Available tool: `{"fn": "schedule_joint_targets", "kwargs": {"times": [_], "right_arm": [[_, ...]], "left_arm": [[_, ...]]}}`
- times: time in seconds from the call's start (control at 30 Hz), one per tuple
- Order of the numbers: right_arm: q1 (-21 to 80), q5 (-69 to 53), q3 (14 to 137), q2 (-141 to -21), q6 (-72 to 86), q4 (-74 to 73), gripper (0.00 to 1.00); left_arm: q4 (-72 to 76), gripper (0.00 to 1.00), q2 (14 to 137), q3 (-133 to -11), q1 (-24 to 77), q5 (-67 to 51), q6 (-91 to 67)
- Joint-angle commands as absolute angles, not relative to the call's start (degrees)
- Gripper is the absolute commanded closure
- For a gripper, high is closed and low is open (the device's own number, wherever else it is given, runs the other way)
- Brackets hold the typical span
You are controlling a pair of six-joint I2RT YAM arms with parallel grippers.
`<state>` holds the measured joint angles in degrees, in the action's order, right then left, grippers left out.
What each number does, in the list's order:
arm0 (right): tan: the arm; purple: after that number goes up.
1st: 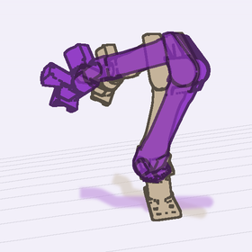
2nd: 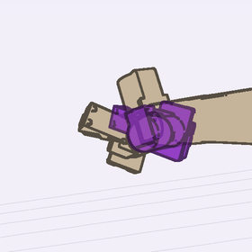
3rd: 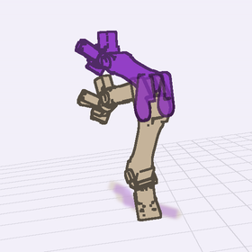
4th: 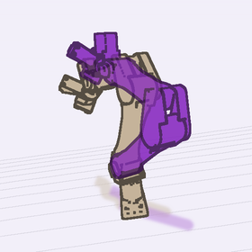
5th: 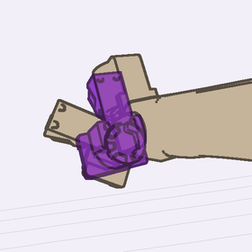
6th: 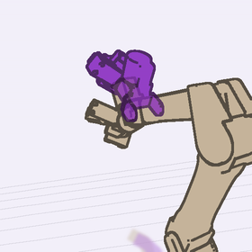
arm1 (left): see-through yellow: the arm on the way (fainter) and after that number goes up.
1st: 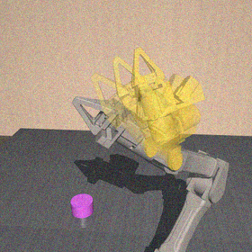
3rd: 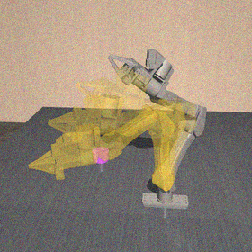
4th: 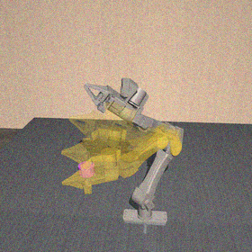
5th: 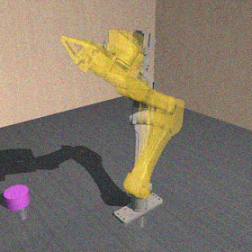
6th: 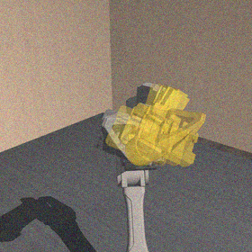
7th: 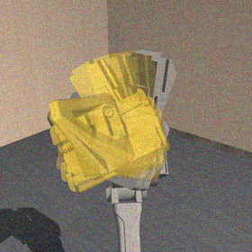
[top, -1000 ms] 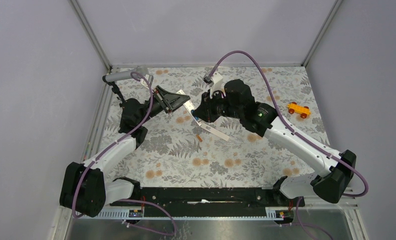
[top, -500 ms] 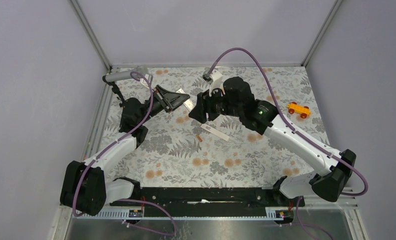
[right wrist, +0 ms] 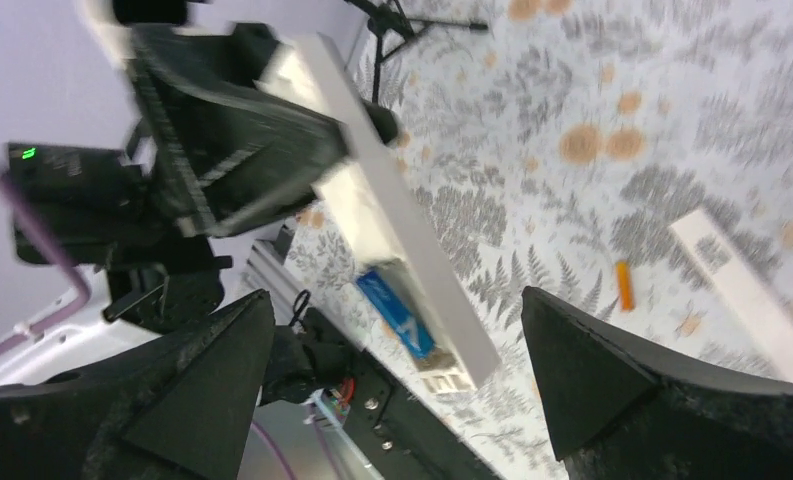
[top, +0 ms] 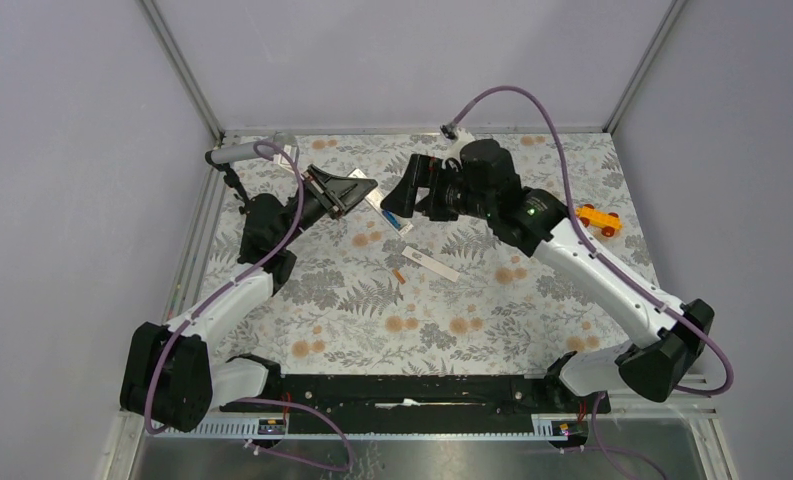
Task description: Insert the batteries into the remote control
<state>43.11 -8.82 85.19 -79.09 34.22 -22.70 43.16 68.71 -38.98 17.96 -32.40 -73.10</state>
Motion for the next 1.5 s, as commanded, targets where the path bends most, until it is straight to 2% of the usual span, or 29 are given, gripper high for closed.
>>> {"fn": "schedule_joint_targets", "kwargs": {"times": [0.0,0.13,0.33,0.53,0.93,1.1,1.3,1.4,1.47], "right_arm": [[41.4,-15.5,78.1,-80.2,52.1,-13.3,0.0],[40.5,-16.1,79.0,-82.2,56.1,-12.4,0.0],[40.3,-19.3,74.2,-81.6,63.3,-1.3,0.0],[40.3,-20.9,72.6,-81.8,63.7,1.8,0.0],[38.9,-15.6,63.4,-73.8,69.2,16.2,0.0],[37.8,-14.5,62.5,-72.3,70.4,15.9,0.01],[37.6,-18.8,64.7,-75.5,70.7,13.5,0.25],[37.5,-20.3,64.8,-76.0,69.5,14.5,0.32],[37.6,-20.9,64.4,-76.1,68.6,15.6,0.33]], "left_arm": [[46.4,1.0,66.4,-40.8,18.1,-25.8,-74.9],[45.1,1.0,65.4,-40.5,18.1,-24.8,-75.2],[44.1,1.0,64.8,-40.7,18.1,-24.7,-74.5],[44.2,1.0,64.9,-40.5,18.1,-25.1,-75.1],[61.9,1.0,66.7,-36.4,18.1,-24.1,-80.4],[65.9,1.0,66.8,-35.2,18.1,-22.8,-81.9],[69.3,1.0,67.8,-35.8,18.1,-22.5,-83.6],[67.7,1.0,67.4,-36.4,18.1,-22.4,-83.2],[64.3,1.0,67.0,-37.1,18.1,-22.4,-82.8]]}}
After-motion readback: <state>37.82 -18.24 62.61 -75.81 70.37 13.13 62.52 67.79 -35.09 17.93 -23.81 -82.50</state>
